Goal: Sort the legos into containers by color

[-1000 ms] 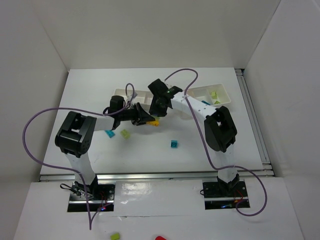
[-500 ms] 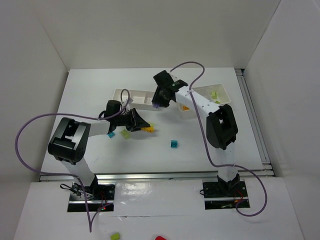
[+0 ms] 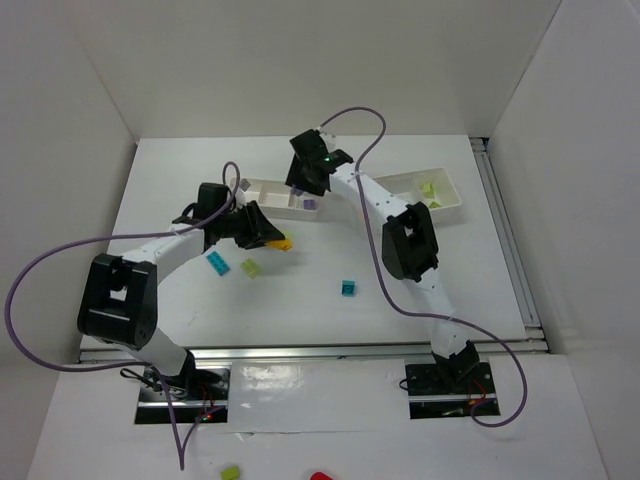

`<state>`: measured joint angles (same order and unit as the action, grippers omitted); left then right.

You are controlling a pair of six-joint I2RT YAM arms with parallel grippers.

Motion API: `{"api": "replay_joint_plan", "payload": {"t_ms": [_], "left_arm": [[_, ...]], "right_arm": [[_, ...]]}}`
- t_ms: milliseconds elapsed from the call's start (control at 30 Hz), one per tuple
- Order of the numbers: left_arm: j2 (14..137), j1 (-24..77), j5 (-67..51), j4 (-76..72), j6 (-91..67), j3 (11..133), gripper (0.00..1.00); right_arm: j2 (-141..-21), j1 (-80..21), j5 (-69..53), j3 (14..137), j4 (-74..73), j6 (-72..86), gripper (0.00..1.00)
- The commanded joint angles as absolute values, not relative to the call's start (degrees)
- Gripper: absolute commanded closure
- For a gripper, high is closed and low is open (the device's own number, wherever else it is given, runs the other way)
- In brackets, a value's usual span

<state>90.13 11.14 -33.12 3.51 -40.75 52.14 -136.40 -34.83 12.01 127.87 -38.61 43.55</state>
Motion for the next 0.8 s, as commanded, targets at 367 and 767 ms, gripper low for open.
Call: {"api": "replay_joint_plan", "payload": {"t_ms": [367,767], "left_arm": [[95.7,10.3,-34.4,16.6,-31.2,63.9,1.00],[112.7,16.7,-42.5,19.8,-27.0,75.4,1.00]], "right_arm": [[-110.7,-34.5,14.6,100.4,-33.9,36.7,0.30],[-89.1,-30.1,16.6,79.4,-41.0,32.6,0.30]]}}
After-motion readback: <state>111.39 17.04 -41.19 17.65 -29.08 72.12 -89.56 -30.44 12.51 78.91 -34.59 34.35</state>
